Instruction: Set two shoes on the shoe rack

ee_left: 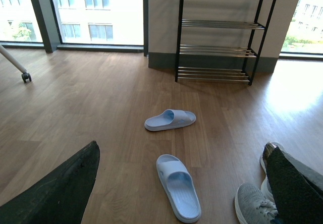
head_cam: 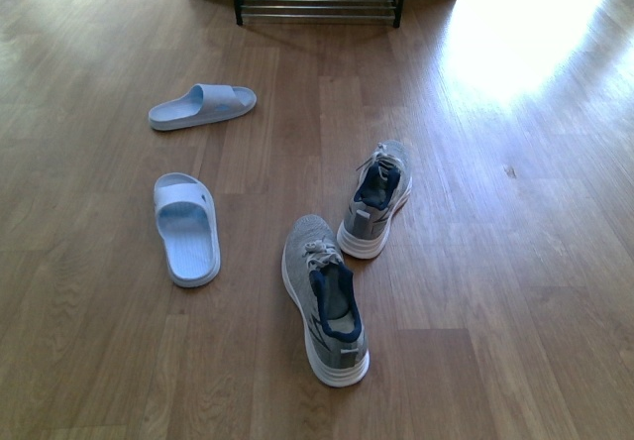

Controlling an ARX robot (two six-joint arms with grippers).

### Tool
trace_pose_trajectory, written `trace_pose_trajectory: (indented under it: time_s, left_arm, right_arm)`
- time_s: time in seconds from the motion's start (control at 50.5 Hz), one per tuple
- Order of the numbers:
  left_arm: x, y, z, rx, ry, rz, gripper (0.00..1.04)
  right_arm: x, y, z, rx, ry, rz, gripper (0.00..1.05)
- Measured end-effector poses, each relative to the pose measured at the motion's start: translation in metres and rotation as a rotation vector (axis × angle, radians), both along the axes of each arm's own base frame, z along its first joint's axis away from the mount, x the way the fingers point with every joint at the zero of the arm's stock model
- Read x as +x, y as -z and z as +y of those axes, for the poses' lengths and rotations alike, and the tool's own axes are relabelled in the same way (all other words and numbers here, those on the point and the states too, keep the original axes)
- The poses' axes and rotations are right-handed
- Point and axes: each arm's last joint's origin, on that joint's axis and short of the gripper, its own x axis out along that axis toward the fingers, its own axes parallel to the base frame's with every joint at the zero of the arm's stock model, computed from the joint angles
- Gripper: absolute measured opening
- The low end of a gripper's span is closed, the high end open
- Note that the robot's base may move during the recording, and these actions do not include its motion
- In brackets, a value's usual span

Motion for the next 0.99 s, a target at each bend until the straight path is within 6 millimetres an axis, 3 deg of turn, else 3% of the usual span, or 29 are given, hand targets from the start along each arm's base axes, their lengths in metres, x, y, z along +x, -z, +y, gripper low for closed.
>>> trace_pose_trajectory:
  time_s: [0.991]
  left_arm:
    - [0.0, 0.0, 0.0, 0.0, 0.0, 0.0, 0.95]
  right_arm:
    - [0.0, 0.0, 0.0001, 0.0, -0.002, 0.0, 0.96]
